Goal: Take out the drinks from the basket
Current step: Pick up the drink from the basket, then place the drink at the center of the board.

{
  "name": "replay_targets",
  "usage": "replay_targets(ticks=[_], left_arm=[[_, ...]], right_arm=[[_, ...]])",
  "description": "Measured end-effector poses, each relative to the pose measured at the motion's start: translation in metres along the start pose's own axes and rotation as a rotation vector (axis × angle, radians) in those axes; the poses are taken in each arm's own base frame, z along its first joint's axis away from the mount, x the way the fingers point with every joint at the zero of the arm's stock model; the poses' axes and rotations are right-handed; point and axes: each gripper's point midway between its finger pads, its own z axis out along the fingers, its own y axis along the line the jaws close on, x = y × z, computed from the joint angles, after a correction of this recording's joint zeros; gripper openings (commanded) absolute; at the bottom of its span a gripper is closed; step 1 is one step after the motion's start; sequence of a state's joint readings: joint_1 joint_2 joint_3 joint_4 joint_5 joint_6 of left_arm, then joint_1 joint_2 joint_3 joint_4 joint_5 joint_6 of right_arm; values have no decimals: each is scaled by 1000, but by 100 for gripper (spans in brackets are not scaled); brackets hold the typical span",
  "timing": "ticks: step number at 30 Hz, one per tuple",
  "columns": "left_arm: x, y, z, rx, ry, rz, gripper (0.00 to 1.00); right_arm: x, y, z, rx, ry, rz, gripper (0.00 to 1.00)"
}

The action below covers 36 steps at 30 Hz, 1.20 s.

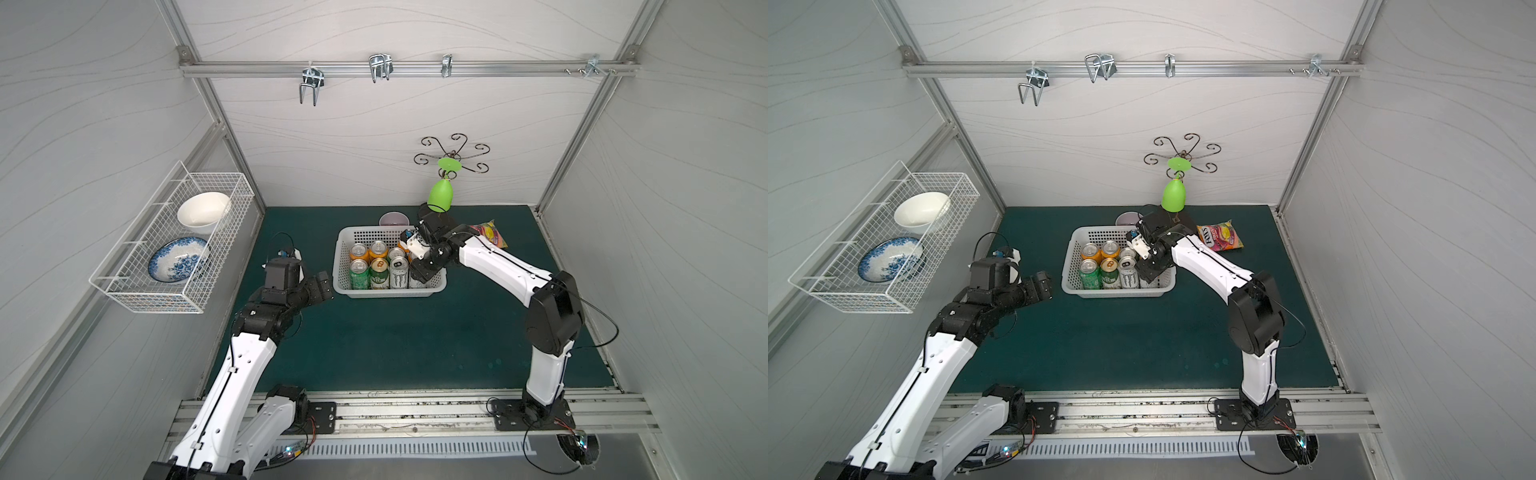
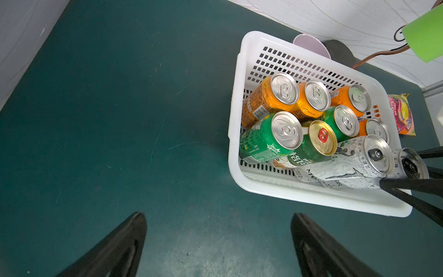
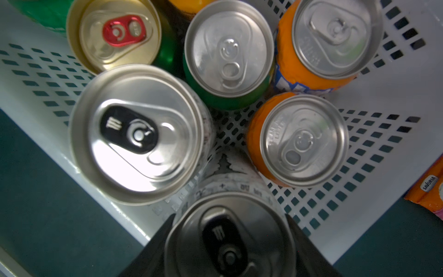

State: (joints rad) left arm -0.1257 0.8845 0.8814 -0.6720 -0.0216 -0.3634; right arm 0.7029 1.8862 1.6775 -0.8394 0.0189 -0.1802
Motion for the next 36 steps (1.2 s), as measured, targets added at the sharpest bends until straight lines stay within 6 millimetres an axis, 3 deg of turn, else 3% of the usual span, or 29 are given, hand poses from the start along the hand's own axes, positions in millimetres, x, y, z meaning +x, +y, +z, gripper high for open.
replay_targets(ticks=[7, 19, 29, 36], left_arm=[[1, -2, 1, 12, 9, -1, 98], [1, -6, 2, 38, 15, -3, 98], [2, -9, 2, 52, 20, -3, 98], [2, -10, 2, 56, 20, -4, 98]], right_arm=[[-10, 0, -32, 6, -37, -2, 46], [-23, 5, -124, 24, -172, 26, 44], [1, 14, -180, 27, -232, 72, 45], [32, 18, -186, 35, -215, 98, 46]])
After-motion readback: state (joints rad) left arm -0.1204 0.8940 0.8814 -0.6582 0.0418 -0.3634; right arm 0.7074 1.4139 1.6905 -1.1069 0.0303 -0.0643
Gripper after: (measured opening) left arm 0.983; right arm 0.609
